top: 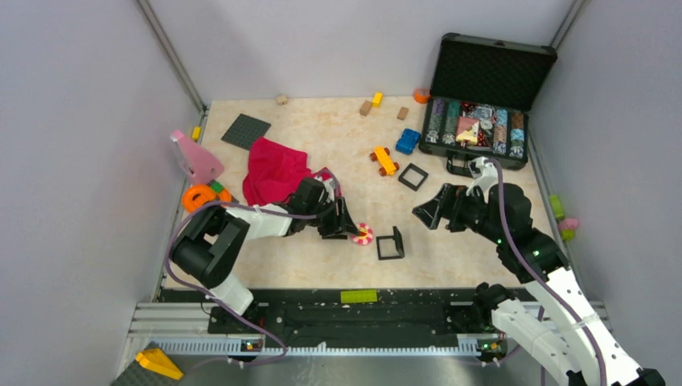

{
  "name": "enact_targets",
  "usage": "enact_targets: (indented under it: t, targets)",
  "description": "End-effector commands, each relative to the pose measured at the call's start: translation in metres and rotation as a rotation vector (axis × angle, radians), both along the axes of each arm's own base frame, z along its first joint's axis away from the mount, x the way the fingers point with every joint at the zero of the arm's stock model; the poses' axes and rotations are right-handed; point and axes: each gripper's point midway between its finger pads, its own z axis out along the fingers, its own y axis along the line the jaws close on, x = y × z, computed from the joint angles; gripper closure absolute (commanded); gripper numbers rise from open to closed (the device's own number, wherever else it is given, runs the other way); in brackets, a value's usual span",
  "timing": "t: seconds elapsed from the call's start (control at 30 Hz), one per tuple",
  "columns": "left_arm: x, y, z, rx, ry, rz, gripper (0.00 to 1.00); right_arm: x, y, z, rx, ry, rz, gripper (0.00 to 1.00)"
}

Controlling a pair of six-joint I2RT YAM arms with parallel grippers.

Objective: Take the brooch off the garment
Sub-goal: Pick up the brooch from the center of the board, then place the brooch in the brooch box.

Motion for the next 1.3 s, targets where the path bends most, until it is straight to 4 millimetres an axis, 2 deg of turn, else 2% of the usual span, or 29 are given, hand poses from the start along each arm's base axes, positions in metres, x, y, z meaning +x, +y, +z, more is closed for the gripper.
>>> enact_targets:
  t: [0.0,0.13,0.27,0.33,0.43,0.47,0.67,0.83,0.9,1.03,1.27]
  targets:
    - [0.003,-0.014,0.006,-0.084,0.03,0.005,0.46,0.002,0.004,0.012,0.012,-0.051,0.02,0.08]
    - [0.004,-0.015,-0.004,-0.097,0.065,0.037,0.51,0.001,0.003,0.013,0.01,-0.054,0.021,0.08]
    - [0.009,-0.022,-0.006,-0.147,0.091,0.074,0.62,0.0,0.003,0.016,0.009,-0.058,0.021,0.08]
    - [0.012,-0.021,-0.01,-0.141,0.093,0.102,0.74,0.0,0.002,0.019,0.008,-0.064,0.02,0.08]
    - [0.019,-0.015,-0.009,-0.111,0.051,0.142,0.97,-0.001,0.001,0.02,0.007,-0.07,0.02,0.08]
    - [0.021,-0.013,-0.004,-0.112,0.03,0.147,1.0,-0.001,0.001,0.02,0.006,-0.07,0.021,0.08]
    - [0.02,-0.01,0.031,-0.138,-0.073,0.091,1.0,-0.002,0.001,0.02,0.004,-0.071,0.021,0.08]
    - [0.001,-0.021,0.052,-0.226,-0.077,-0.041,1.0,-0.001,0.002,0.016,0.003,-0.065,0.028,0.08]
    - [-0.007,-0.027,0.056,-0.257,-0.063,-0.098,1.0,-0.001,0.003,0.014,0.002,-0.059,0.031,0.08]
    - [-0.02,-0.039,0.052,-0.246,-0.041,-0.17,1.0,-0.001,0.004,0.013,0.008,-0.057,0.034,0.08]
    - [-0.029,-0.067,0.051,-0.265,-0.027,-0.239,1.0,-0.001,0.004,0.012,0.01,-0.051,0.034,0.08]
